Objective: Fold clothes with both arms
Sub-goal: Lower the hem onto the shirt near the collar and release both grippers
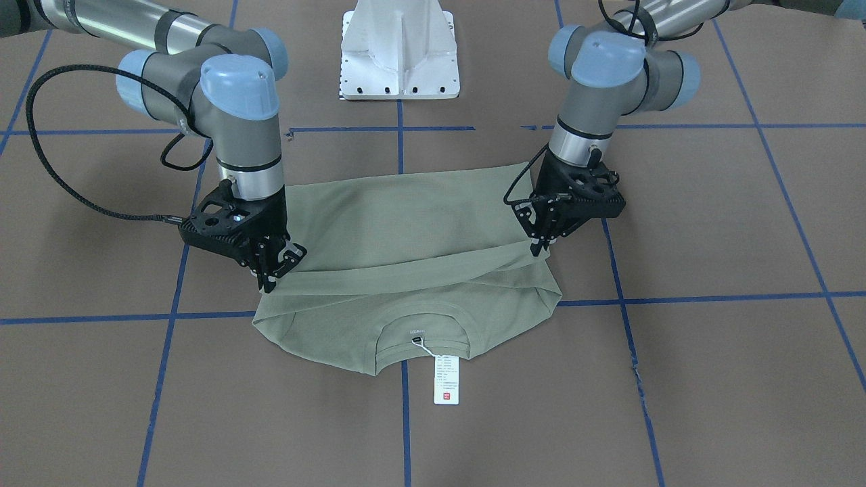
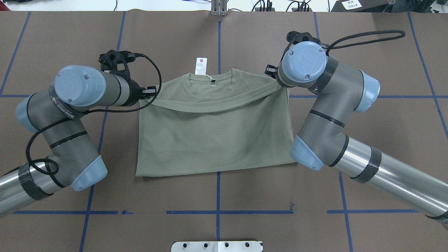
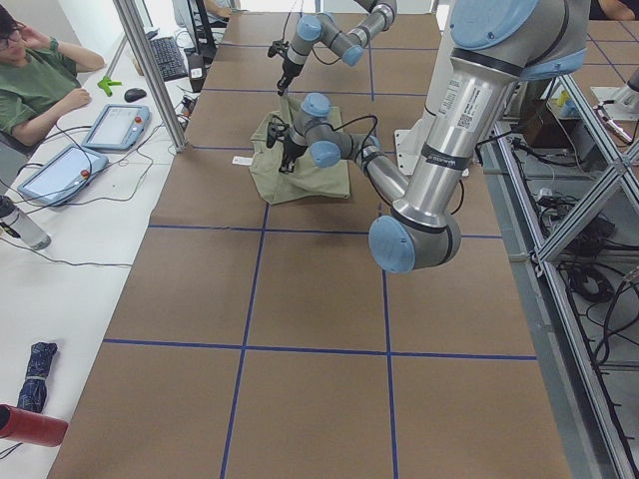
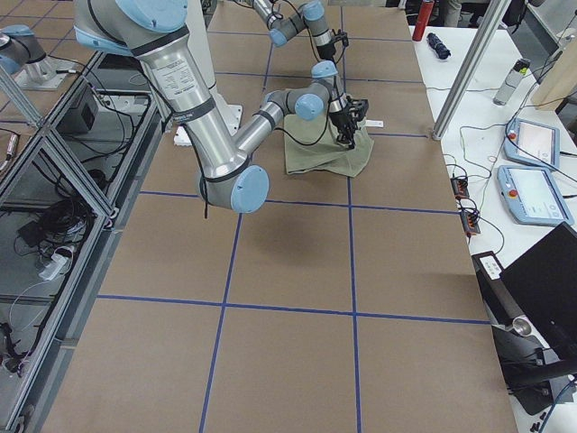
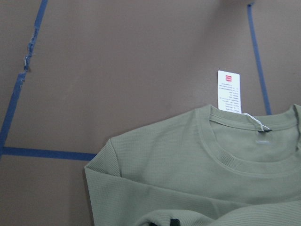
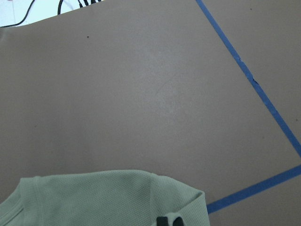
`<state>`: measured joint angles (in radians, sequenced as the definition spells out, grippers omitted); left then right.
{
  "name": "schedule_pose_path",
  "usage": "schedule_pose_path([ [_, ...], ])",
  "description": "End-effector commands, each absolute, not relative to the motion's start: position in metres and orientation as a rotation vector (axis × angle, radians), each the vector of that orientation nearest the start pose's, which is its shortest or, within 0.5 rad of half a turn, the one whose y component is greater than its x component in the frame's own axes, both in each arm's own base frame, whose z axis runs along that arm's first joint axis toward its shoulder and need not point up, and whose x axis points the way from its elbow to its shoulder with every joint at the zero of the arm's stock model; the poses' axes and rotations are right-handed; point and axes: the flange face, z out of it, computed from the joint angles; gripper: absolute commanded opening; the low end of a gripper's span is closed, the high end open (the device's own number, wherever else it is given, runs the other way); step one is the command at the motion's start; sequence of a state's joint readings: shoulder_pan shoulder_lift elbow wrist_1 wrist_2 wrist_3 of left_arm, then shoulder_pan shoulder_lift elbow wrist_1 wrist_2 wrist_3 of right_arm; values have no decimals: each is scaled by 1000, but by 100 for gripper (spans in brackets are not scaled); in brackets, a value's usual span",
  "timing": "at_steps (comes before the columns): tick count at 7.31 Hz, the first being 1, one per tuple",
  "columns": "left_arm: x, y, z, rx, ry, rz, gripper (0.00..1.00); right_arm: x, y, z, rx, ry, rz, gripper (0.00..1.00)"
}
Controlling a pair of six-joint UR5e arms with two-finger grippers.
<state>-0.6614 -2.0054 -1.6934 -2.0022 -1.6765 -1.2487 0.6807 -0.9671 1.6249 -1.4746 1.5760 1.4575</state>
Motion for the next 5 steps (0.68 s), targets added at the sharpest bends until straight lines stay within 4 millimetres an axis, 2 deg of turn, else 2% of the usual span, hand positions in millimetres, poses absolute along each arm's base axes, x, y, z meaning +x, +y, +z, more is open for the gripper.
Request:
schedule_pose_path([
  [1, 447, -506, 335, 384, 906, -267, 0, -467, -558, 297, 285, -664, 538, 0],
  [3, 442, -512, 335, 393, 898, -279, 0, -465, -561, 293, 288, -668, 540, 0],
  [4, 434, -522, 337, 400, 889, -298, 0, -466, -564, 298, 286, -657, 536, 0],
  [5, 440, -529, 351, 388, 864, -301, 0, -468, -566, 305, 281, -642, 534, 0],
])
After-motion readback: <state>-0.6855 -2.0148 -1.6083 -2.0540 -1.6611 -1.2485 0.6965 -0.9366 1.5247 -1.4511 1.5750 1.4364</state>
